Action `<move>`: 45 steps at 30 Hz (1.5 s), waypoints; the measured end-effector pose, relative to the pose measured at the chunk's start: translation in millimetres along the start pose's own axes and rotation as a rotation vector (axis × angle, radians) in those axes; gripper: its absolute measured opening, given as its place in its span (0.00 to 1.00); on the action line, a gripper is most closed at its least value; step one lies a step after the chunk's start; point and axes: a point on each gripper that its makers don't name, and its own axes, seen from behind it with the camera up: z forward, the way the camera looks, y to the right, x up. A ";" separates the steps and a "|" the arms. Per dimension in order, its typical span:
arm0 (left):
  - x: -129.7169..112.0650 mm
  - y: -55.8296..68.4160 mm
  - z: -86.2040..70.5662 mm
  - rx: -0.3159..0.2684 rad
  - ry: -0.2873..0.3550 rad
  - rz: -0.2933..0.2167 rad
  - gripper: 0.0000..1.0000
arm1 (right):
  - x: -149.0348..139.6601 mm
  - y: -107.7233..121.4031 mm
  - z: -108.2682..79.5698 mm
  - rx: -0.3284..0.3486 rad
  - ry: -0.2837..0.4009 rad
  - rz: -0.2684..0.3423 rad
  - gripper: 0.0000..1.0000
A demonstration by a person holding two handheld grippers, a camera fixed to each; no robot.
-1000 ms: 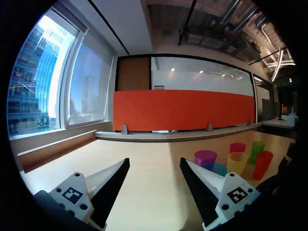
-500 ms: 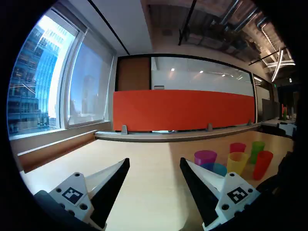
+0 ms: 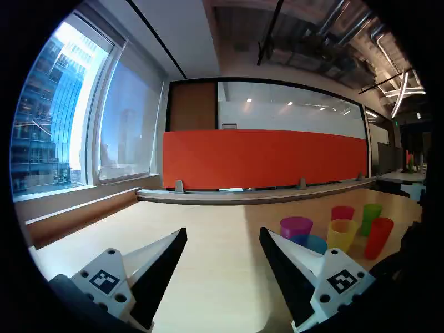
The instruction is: Pour water
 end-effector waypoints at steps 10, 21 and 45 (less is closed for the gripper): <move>0.1 -0.5 0.4 0.000 0.000 0.000 0.97 | -1.3 -0.2 -0.2 -0.010 -0.006 -0.010 0.99; -0.1 -0.5 -0.1 0.000 0.000 0.000 0.97 | -3.0 0.0 0.1 -0.011 -0.009 -0.011 1.00; -0.2 -0.8 0.4 0.000 0.000 0.000 0.97 | -2.5 -1.5 -0.8 -0.011 -0.009 -0.010 1.00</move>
